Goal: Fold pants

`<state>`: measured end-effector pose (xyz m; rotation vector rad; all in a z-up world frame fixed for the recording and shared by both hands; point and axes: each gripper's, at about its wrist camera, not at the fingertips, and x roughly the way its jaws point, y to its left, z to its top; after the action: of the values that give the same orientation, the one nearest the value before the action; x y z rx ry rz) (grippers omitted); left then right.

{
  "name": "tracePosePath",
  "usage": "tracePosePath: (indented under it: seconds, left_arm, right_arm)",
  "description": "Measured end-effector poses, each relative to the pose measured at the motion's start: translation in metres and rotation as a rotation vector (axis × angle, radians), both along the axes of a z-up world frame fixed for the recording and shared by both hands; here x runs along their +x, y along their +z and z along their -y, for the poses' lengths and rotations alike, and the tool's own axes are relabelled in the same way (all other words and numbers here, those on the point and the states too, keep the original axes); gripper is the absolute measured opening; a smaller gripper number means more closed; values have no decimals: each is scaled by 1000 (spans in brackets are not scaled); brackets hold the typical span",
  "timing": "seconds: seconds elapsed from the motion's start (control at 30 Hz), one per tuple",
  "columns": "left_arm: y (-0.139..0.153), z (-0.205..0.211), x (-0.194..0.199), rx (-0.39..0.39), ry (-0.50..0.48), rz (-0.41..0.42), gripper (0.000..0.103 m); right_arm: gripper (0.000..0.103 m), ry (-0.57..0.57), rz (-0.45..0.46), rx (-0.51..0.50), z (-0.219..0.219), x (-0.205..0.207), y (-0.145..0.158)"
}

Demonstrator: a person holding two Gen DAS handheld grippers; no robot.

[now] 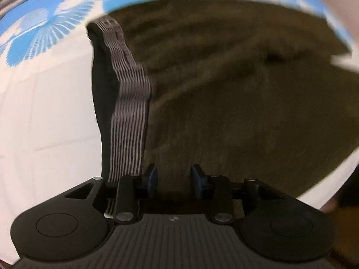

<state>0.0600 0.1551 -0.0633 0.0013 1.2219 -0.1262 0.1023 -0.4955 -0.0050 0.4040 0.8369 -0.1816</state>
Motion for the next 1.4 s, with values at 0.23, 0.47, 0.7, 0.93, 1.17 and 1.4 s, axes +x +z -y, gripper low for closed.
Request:
tracePosePath:
  seconds: [0.23,0.47,0.7,0.93,1.17,1.4]
  left_arm:
    - [18,-3,10,-55,53,115,39]
    - [40,-3,14,-5,117,305,48]
    - [50,-1,23,31,177,396,55]
    - [50,2,31,32,195,410,59]
    - [48,9,47,25,188,364,59]
    - [72,32,66,40,216,373,59]
  right_arm:
    - [31,6,38,-12,-1,1,5]
    - [31,55,106,-85,-15,6,13]
    - [31,164,249,-331,-53,6,31]
    - [31,264,366,-515,-87,10,46]
    - [31,295,399,-490,-112,27,59]
    - [31,317,410,-373,-145,50,67]
